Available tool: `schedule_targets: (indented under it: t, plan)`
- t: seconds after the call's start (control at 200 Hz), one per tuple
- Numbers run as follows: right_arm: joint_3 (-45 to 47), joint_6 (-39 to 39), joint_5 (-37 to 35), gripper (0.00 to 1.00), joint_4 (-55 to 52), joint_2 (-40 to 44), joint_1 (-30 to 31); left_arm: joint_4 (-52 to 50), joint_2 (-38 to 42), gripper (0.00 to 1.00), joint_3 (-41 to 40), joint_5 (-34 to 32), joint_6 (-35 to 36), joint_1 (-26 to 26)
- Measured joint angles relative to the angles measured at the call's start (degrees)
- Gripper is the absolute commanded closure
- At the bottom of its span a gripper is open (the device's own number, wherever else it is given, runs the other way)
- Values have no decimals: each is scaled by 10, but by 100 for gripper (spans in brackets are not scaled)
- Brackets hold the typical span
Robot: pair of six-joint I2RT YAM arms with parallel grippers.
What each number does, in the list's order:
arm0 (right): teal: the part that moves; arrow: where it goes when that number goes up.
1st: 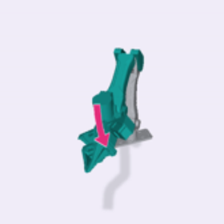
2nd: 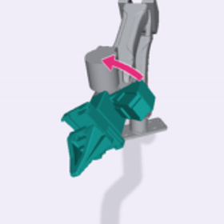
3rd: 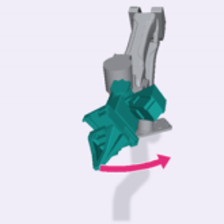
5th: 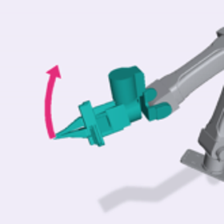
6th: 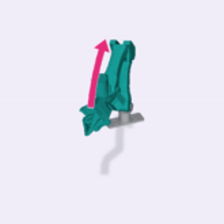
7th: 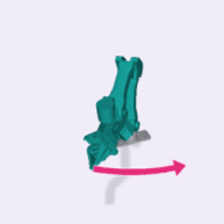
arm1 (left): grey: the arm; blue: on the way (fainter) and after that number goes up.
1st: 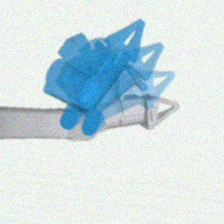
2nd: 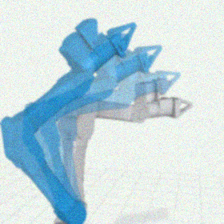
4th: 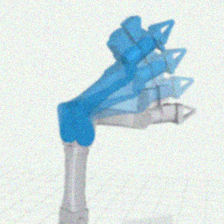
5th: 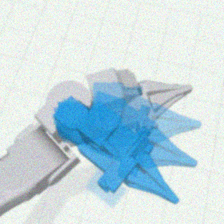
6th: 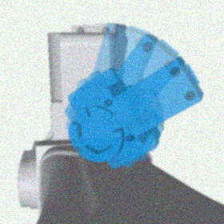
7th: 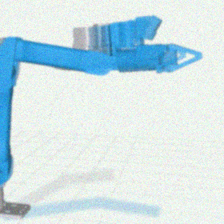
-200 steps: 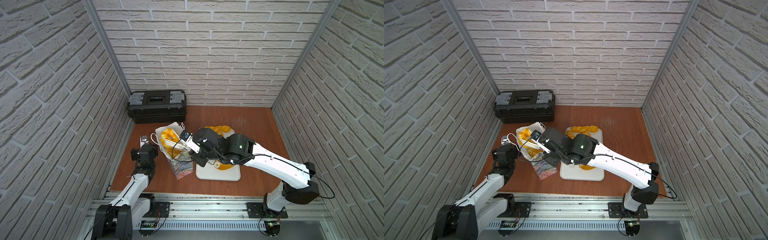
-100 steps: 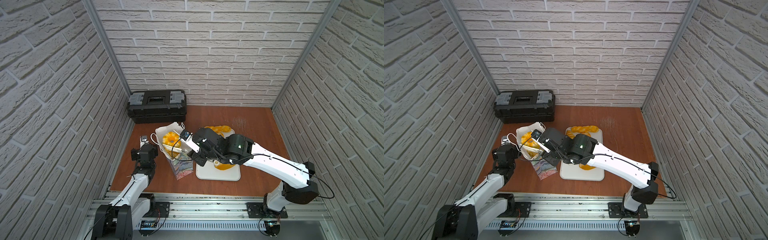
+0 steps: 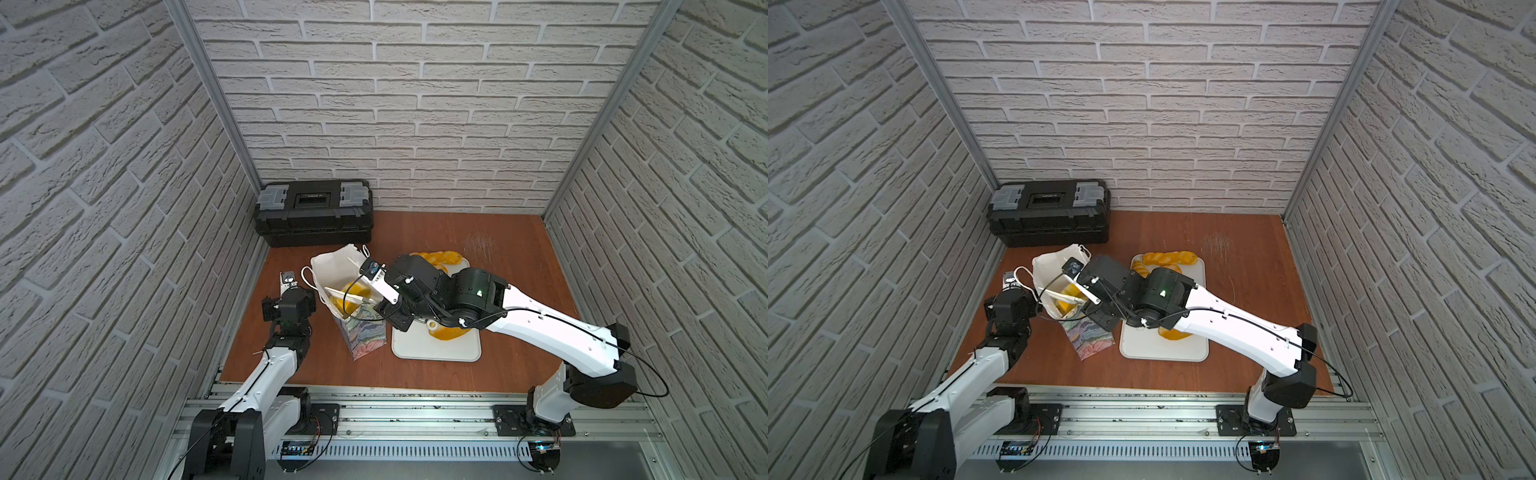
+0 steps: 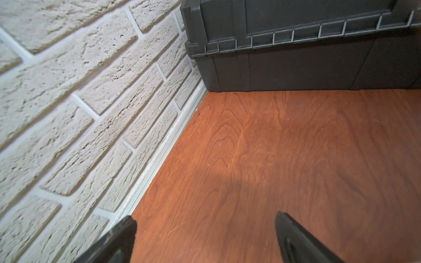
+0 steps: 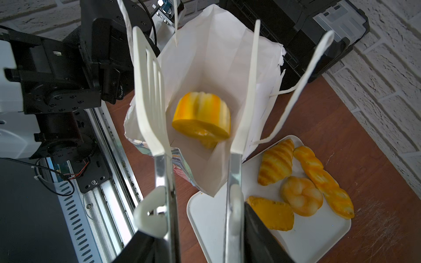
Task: Pack bread into a paper bag
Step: Place the fake bread in the paper bag.
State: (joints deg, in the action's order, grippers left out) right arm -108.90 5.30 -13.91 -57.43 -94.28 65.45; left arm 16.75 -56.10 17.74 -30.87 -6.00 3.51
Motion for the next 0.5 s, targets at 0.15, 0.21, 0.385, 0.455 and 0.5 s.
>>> schedule_targets:
  t: [0.15,0.21,0.385,0.455,0.5]
  plan:
    - [0,0,0,46,3,0,0,0,0,2,0,0,0,0]
    - [0,0,0,46,3,0,0,0,0,2,0,0,0,0]
    - [-3,0,4,46,2,0,-1,2,0,2,0,0,0,0]
    - [-8,1,12,45,2,1,-1,2,0,2,0,0,0,0]
    - [-9,1,19,45,3,5,-1,3,0,2,0,0,0,0]
